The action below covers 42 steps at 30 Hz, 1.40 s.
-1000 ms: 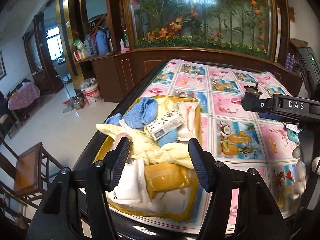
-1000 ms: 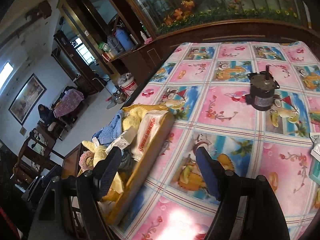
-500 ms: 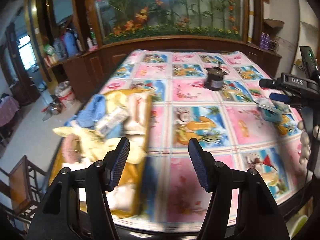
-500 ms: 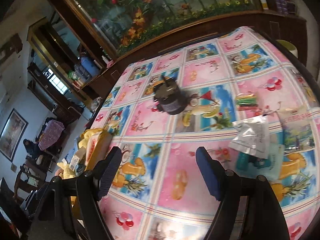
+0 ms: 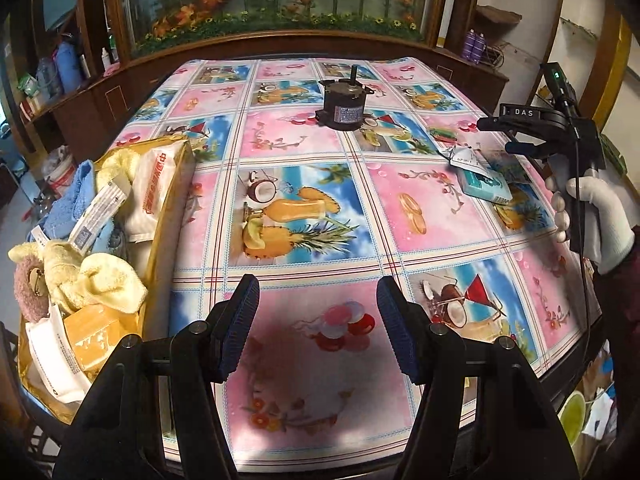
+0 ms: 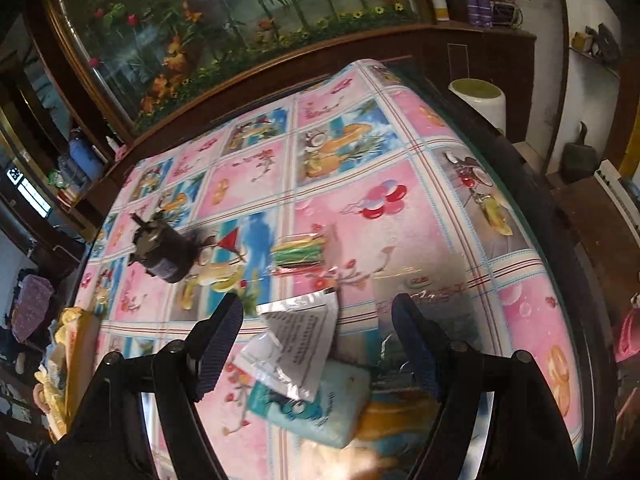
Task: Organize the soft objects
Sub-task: 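Move both tools from the tray back to the items on the sheet, then grasp the green straw pack with the left tool while the right tool grasps the white foil packet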
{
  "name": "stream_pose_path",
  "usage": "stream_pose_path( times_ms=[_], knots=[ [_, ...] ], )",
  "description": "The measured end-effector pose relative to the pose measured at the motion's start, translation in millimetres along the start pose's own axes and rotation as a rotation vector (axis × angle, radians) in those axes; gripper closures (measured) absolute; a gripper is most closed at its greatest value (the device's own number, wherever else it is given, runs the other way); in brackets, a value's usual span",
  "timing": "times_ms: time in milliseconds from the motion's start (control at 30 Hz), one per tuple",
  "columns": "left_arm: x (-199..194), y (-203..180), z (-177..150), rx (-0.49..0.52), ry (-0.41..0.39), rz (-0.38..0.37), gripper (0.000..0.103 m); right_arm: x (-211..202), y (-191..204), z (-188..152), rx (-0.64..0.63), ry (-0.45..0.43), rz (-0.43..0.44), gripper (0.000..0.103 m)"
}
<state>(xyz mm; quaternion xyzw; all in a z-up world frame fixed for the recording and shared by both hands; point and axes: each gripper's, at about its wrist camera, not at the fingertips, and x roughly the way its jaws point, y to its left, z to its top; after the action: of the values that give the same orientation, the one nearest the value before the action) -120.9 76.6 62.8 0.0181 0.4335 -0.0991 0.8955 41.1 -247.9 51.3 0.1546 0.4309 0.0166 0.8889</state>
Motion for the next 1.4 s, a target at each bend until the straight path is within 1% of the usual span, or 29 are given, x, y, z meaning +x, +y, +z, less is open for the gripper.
stream_pose_path(
  times_ms=[67, 133, 200, 300, 367, 400, 433, 467, 500, 533, 567, 633, 667, 733, 767, 833, 867, 900, 933, 967, 1000, 1100, 1167, 1267, 1333, 1400],
  knots=[
    [1.4, 2.2, 0.0, -0.007, 0.006, -0.003, 0.041, 10.6, -7.5, 5.8, 0.015, 0.032, 0.007, 0.026],
    [2.6, 3.8, -0.5, -0.010, 0.011, -0.003, 0.041, 18.8, -7.1, 14.4, 0.013, 0.040, 0.013, 0.026],
    [3.0, 5.0, -1.5, -0.010, 0.014, -0.002, 0.041, 28.5, 4.1, 24.8, -0.043, 0.046, -0.019, 0.026],
    [3.1, 7.0, -2.2, -0.014, 0.015, -0.001, 0.041, 48.7, 28.6, 35.4, -0.160, 0.095, -0.068, 0.026],
    [4.1, 9.5, -2.0, -0.020, 0.019, 0.001, 0.041, 62.7, 41.3, 36.9, -0.210, 0.124, -0.109, 0.027],
    [5.1, 10.6, -1.7, -0.022, 0.021, 0.001, 0.041, 69.8, 46.6, 36.3, -0.238, 0.141, -0.132, 0.033],
    [6.4, 11.7, -1.5, -0.025, 0.023, 0.001, 0.041, 76.9, 51.2, 34.9, -0.265, 0.164, -0.148, 0.049],
    [7.7, 12.7, -1.4, -0.028, 0.026, 0.001, 0.041, 84.3, 54.0, 32.9, -0.284, 0.195, -0.156, 0.056],
    [9.1, 13.8, -1.1, -0.030, 0.029, -0.001, 0.041, 89.1, 56.5, 29.0, -0.299, 0.223, -0.160, 0.059],
    [10.5, 14.4, -0.8, -0.032, 0.032, -0.005, 0.041, 88.8, 60.6, 27.0, -0.316, 0.223, -0.164, 0.059],
    [11.7, 14.7, -0.6, -0.033, 0.033, -0.008, 0.041, 86.3, 63.8, 22.6, -0.323, 0.236, -0.137, 0.059],
    [13.5, 13.8, -0.4, -0.031, 0.037, -0.012, 0.041, 77.8, 71.4, 10.6, -0.315, 0.289, -0.020, 0.059],
    [14.0, 13.3, -0.4, -0.030, 0.038, -0.018, 0.041, 73.3, 77.2, 3.2, -0.319, 0.328, 0.060, 0.059],
    [14.5, 11.8, -0.8, -0.025, 0.039, -0.024, 0.041, 60.2, 91.7, -16.5, -0.336, 0.426, 0.277, 0.058],
    [14.3, 11.2, -1.1, -0.022, 0.039, -0.026, 0.041, 49.9, 95.9, -23.0, -0.345, 0.435, 0.331, 0.058],
    [13.9, 10.7, -2.0, -0.022, 0.040, -0.032, 0.041, 26.4, 94.0, -24.1, -0.335, 0.392, 0.373, 0.058],
    [13.8, 10.7, -2.1, -0.023, 0.040, -0.035, 0.041, 15.6, 87.6, -20.4, -0.312, 0.358, 0.370, 0.056],
    [13.9, 10.6, -2.2, -0.025, 0.040, -0.039, 0.041, 5.0, 78.3, -15.7, -0.291, 0.307, 0.324, 0.052],
    [14.0, 10.3, -2.4, -0.028, 0.040, -0.044, 0.041, -1.0, 72.7, -11.4, -0.293, 0.264, 0.253, 0.050],
    [14.2, 9.8, -2.9, -0.031, 0.040, -0.051, 0.041, -4.6, 66.0, -9.7, -0.309, 0.232, 0.177, 0.050],
    [14.6, 8.9, -2.9, -0.031, 0.042, -0.057, 0.041, -4.6, 58.9, -9.3, -0.316, 0.225, 0.132, 0.049],
    [15.3, 3.7, -3.2, -0.021, 0.052, -0.080, 0.041, 8.0, 39.2, -9.5, -0.259, 0.263, 0.108, 0.049],
    [13.7, 0.1, -2.5, -0.006, 0.051, -0.090, 0.041, 18.2, 39.0, -11.4, -0.268, 0.268, 0.077, 0.049],
    [9.3, -4.3, 3.0, 0.028, 0.029, -0.088, 0.042, 34.2, 53.4, -13.9, -0.295, 0.312, 0.071, 0.048],
    [8.1, -7.5, 9.9, 0.060, 0.008, -0.078, 0.042, 39.0, 66.2, -18.1, -0.349, 0.305, 0.042, 0.041],
    [11.5, -13.0, 20.7, 0.108, -0.013, -0.071, 0.042, 38.5, 76.4, -24.5, -0.397, 0.301, 0.041, 0.041]
  ],
)
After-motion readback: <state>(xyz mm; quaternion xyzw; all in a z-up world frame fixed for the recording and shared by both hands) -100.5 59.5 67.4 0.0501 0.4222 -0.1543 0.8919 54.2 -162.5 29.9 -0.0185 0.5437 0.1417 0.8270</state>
